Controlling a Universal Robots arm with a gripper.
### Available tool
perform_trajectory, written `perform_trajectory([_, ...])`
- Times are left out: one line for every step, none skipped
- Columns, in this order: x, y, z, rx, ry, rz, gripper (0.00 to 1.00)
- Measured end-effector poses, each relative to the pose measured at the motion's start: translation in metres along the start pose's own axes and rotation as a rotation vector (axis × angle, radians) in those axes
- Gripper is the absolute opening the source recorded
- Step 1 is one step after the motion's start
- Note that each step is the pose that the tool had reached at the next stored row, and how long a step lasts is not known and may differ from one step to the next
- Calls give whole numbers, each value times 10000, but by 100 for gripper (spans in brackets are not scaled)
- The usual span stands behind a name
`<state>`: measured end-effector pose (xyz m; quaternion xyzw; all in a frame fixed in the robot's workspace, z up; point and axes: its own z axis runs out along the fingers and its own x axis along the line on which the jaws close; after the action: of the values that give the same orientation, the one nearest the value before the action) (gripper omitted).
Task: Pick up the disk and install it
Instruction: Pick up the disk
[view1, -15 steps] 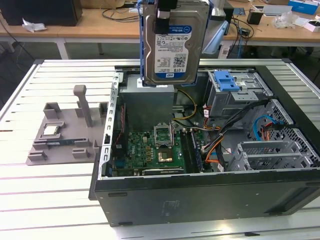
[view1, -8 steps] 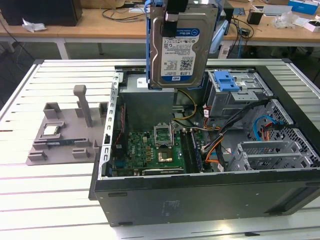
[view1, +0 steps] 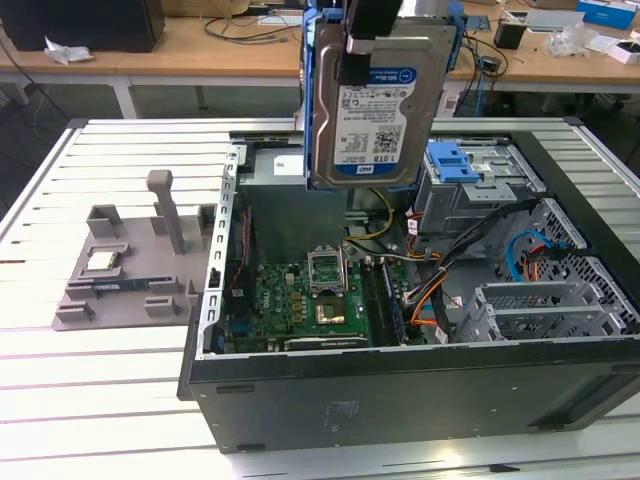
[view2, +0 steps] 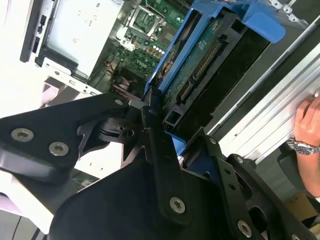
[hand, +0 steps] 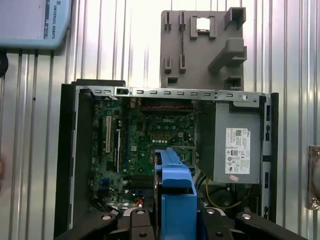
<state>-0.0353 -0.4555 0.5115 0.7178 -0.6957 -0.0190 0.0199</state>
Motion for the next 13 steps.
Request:
perform_trajectory([17,-10,0,-1,0,-1,37])
perform_trajectory([40,-22,0,-1,0,0,37])
perform_trajectory([55,-30,0,-1,0,1,37])
perform_trajectory([76,-43,-1,-1,0,0,37])
perform_trajectory([89,-50,-1,-1,0,1,37])
perform_trajectory([108,-62,-1,-1,-1,1,37])
perform_trajectory([125,-73,-1,-1,0,0,37])
perform_trajectory([143,-85,-2,-1,0,0,37])
perform_trajectory([158,-94,-2,-1,1,0,37])
perform_trajectory([189,-113,-2,-1,0,1,37])
perform_trajectory([210,-127,-2,-2,-1,1,37])
perform_trajectory([220,-135,-2,-2,-1,1,37])
perform_trajectory([229,-143,-2,-2,0,0,37])
